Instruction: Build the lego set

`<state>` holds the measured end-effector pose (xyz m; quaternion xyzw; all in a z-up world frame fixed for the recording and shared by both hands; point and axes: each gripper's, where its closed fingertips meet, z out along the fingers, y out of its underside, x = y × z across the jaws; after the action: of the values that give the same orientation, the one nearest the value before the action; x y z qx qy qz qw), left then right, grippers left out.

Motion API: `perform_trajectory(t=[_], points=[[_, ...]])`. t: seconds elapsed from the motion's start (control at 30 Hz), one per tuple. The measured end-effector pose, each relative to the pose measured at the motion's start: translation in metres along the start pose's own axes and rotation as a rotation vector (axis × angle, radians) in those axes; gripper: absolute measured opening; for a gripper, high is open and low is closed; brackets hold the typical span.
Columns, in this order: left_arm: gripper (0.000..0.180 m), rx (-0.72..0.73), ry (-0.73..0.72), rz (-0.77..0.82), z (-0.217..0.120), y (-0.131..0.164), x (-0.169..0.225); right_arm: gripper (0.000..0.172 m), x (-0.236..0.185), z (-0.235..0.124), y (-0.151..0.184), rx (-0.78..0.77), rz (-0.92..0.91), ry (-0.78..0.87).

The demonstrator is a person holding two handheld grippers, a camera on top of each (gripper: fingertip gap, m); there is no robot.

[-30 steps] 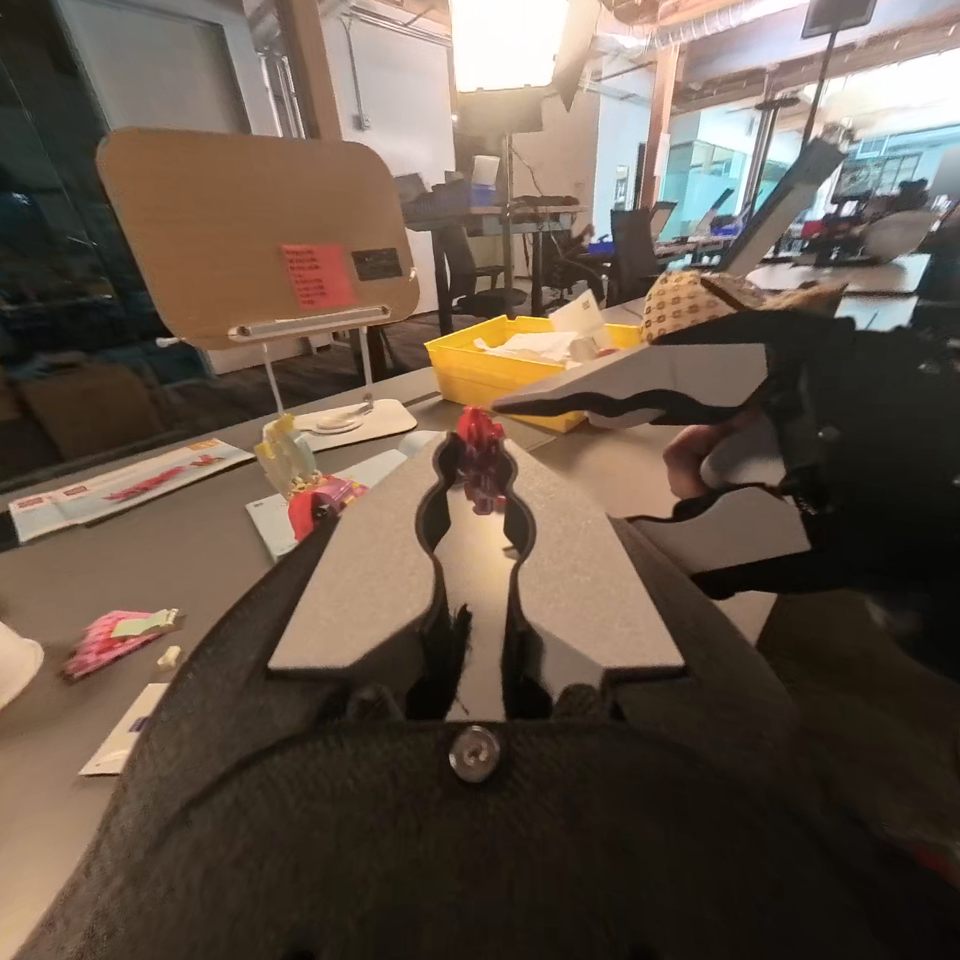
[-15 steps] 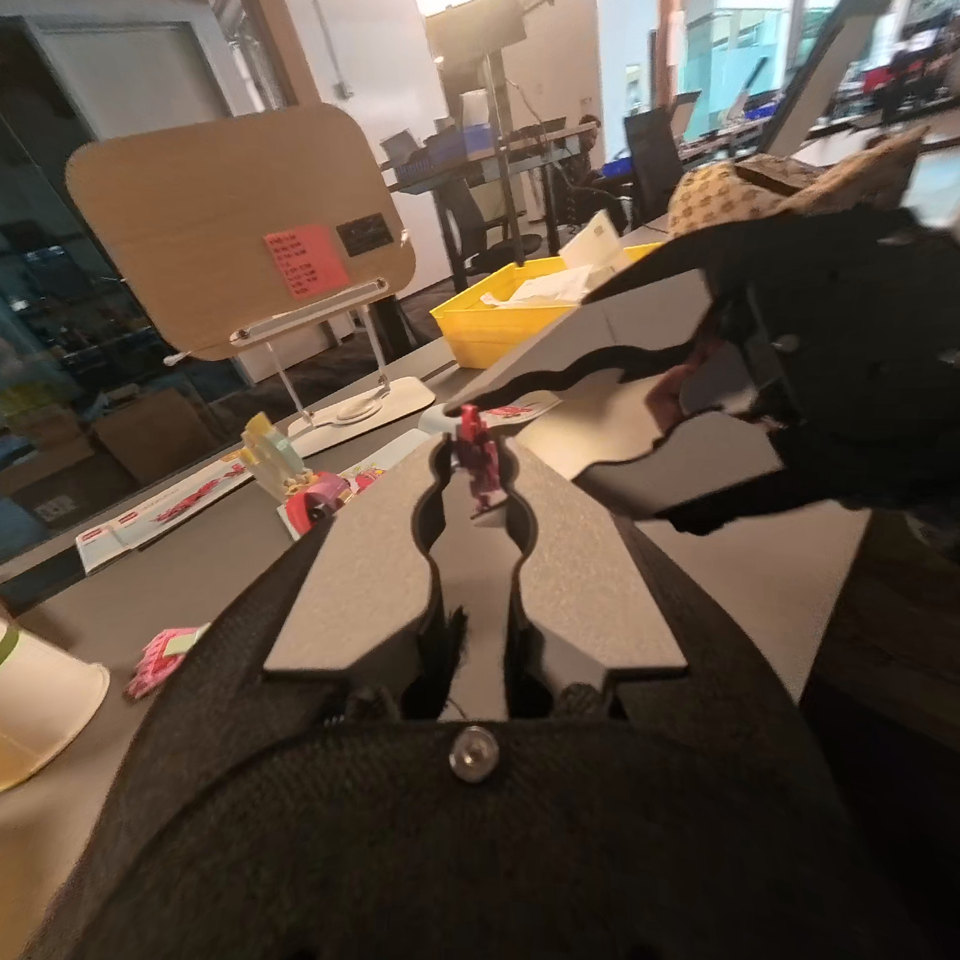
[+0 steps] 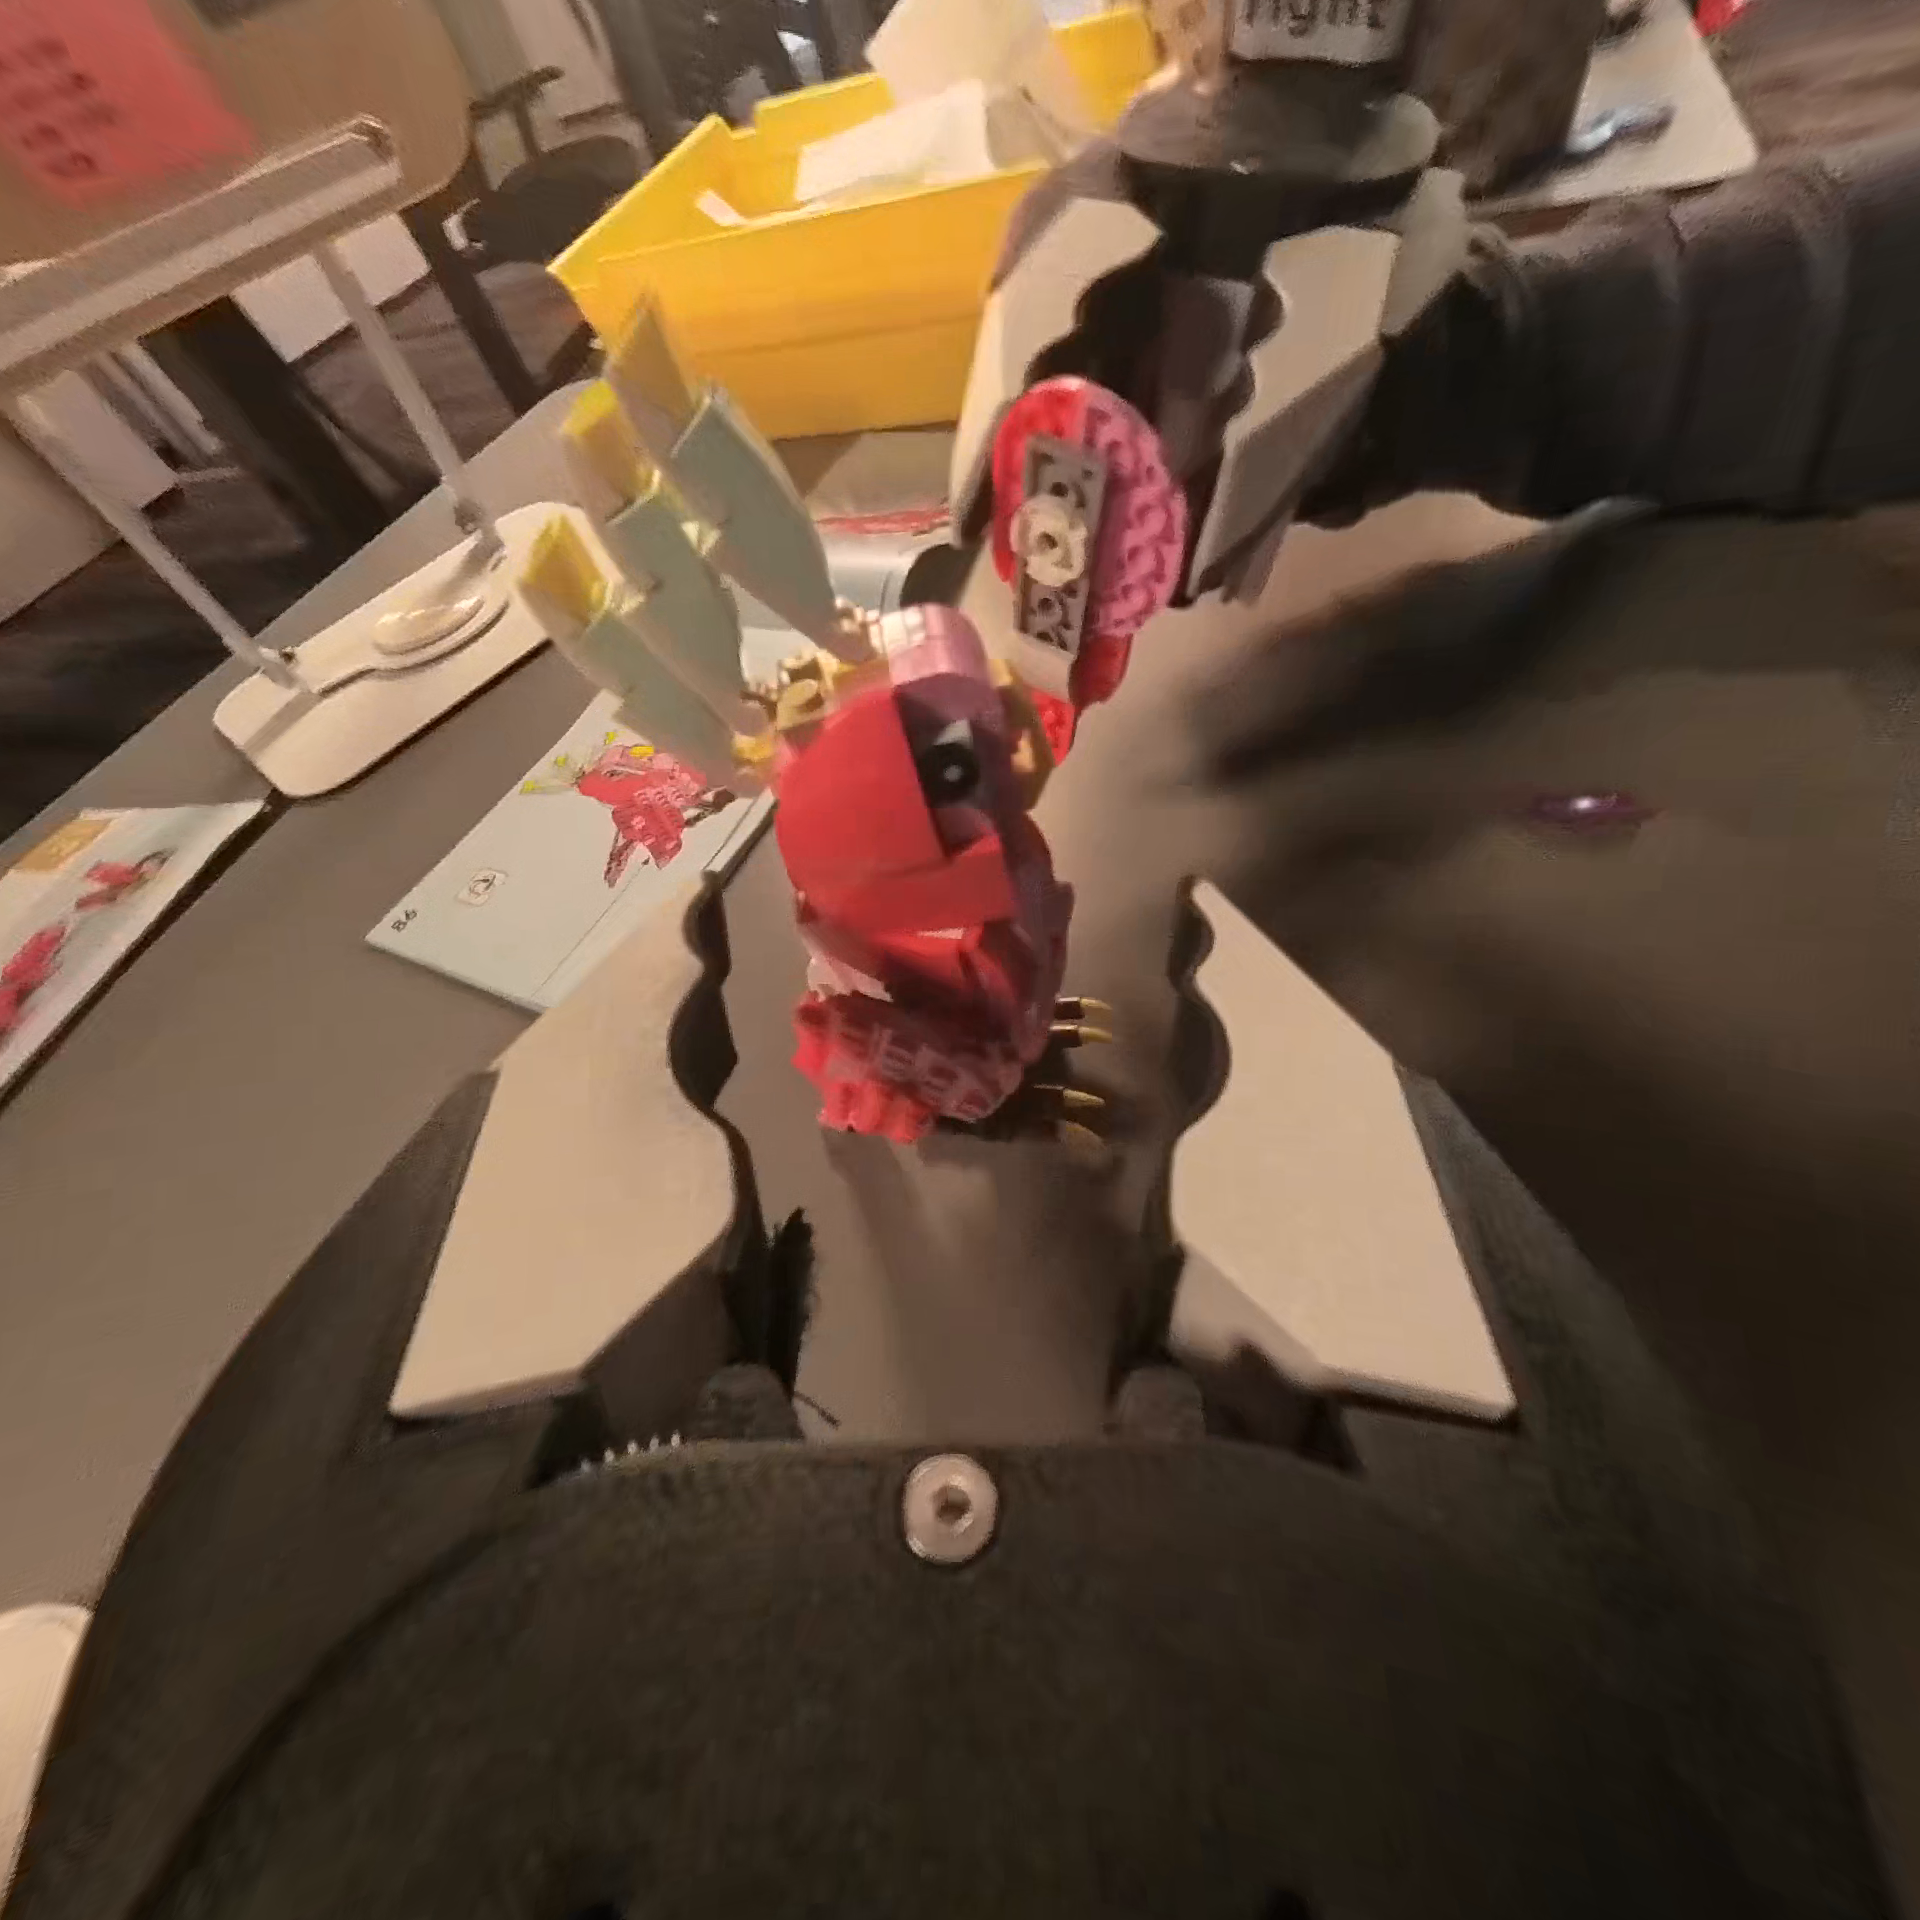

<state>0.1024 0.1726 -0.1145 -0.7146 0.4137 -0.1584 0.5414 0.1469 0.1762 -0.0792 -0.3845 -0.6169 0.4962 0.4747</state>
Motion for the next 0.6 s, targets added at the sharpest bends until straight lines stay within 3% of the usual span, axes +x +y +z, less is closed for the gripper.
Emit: perform_trajectory(t=[0.13, 0.23, 0.5, 0.6], points=[[0.073, -0.025, 0.131, 0.074, 0.008, 0.008, 0.004, 0.039, 0.006, 0.008, 0.007, 0.025, 0.067, -0.068], [0.058, -0.031, 0.133, 0.123, 0.011, 0.014, -0.002, 0.039, 0.012, 0.013, 0.015, 0.003, 0.078, -0.099], [0.056, 0.012, 0.142, 0.109, 0.014, 0.012, -0.006, 0.039, 0.015, 0.024, 0.027, -0.038, 0.109, -0.213], [0.056, 0.047, 0.163, 0.045, 0.013, 0.004, -0.004, 0.039, 0.013, 0.025, 0.017, -0.001, 0.165, -0.267]])
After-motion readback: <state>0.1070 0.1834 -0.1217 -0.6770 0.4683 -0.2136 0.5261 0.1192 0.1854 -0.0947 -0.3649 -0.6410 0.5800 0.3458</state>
